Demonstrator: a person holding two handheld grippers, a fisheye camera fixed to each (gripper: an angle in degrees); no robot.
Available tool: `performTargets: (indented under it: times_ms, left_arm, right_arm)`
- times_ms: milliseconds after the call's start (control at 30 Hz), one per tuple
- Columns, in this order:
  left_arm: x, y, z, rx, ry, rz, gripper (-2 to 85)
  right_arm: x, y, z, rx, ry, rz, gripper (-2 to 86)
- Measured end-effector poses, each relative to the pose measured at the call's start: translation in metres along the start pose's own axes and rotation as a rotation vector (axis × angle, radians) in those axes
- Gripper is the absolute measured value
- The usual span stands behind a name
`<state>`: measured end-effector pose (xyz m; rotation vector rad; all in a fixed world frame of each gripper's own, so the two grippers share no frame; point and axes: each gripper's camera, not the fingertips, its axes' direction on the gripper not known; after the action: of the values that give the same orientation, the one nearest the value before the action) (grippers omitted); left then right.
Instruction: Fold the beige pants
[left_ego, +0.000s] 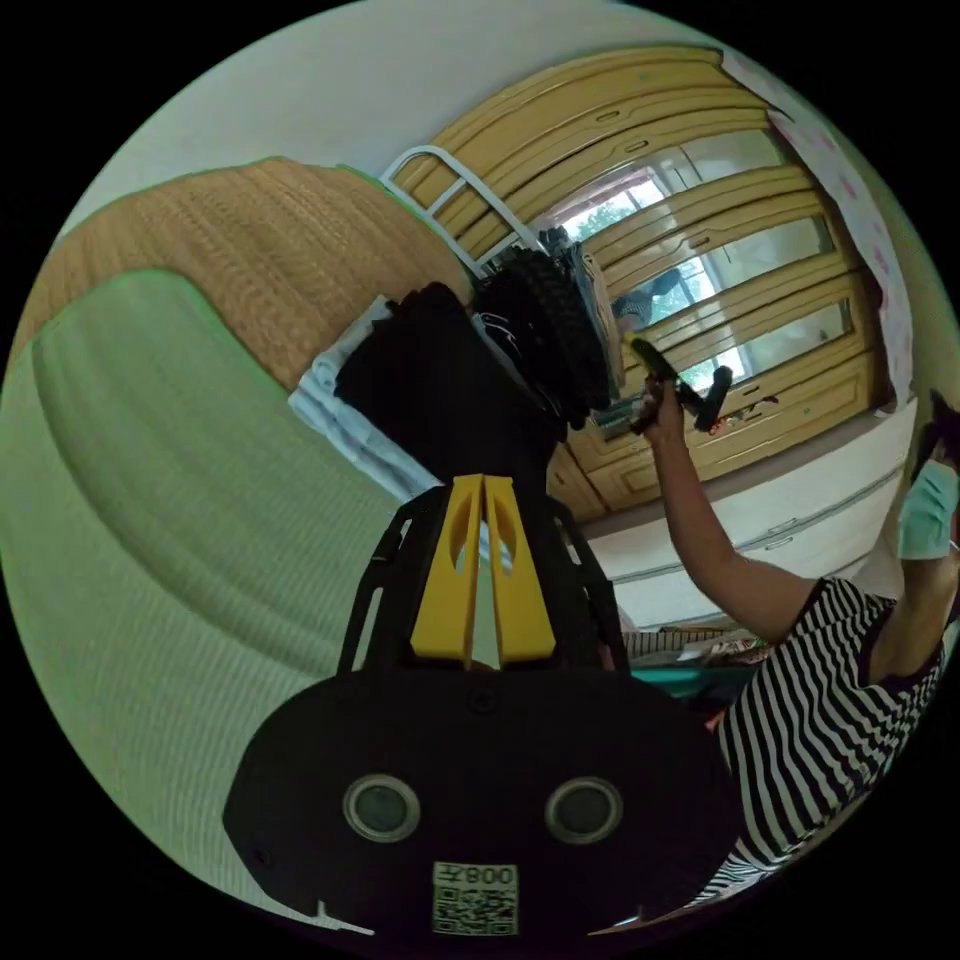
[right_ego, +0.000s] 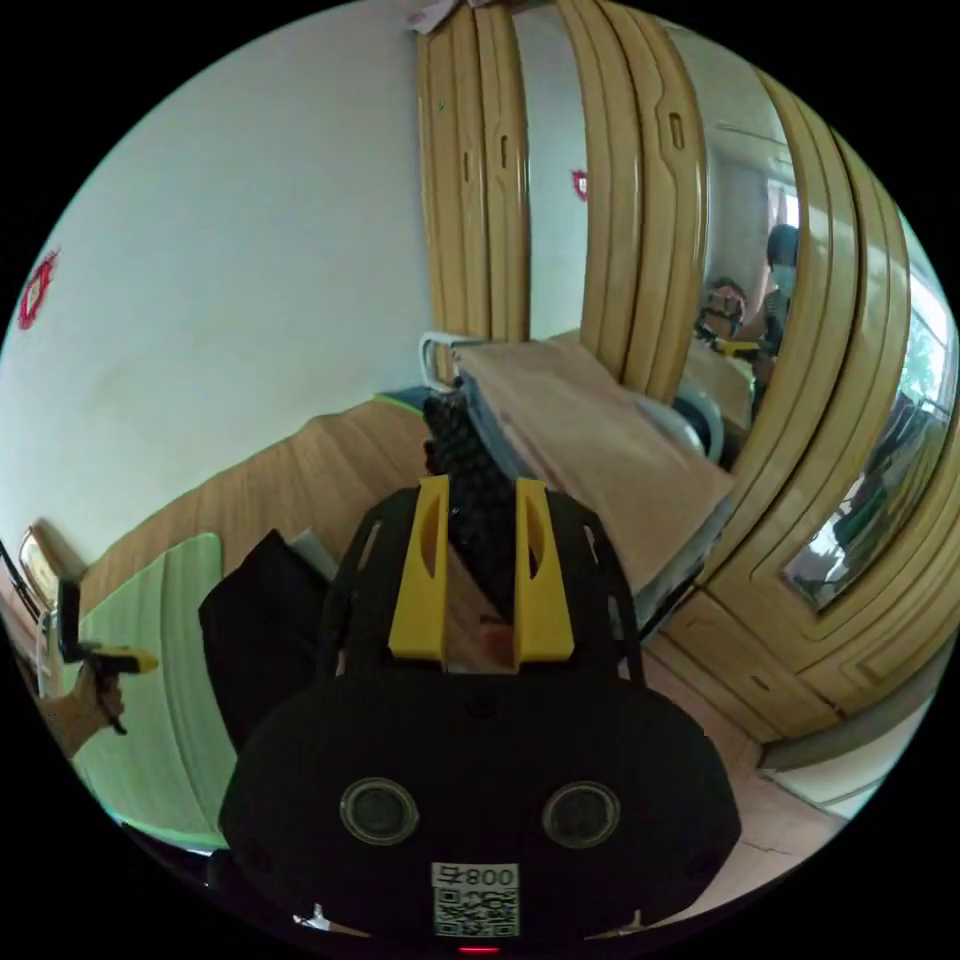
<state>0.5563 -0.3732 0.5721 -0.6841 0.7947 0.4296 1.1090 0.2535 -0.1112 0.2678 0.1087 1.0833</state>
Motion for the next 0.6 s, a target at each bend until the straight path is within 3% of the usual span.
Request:
performTargets:
  times_ms: [600]
  left_arm:
    - [-0.069,0.167,-0.012,-0.088,0.022,-0.229,0.2]
  right_arm:
    - [-0.062,-0.052,0.031,-0.111,0.152,-0.043,7.4]
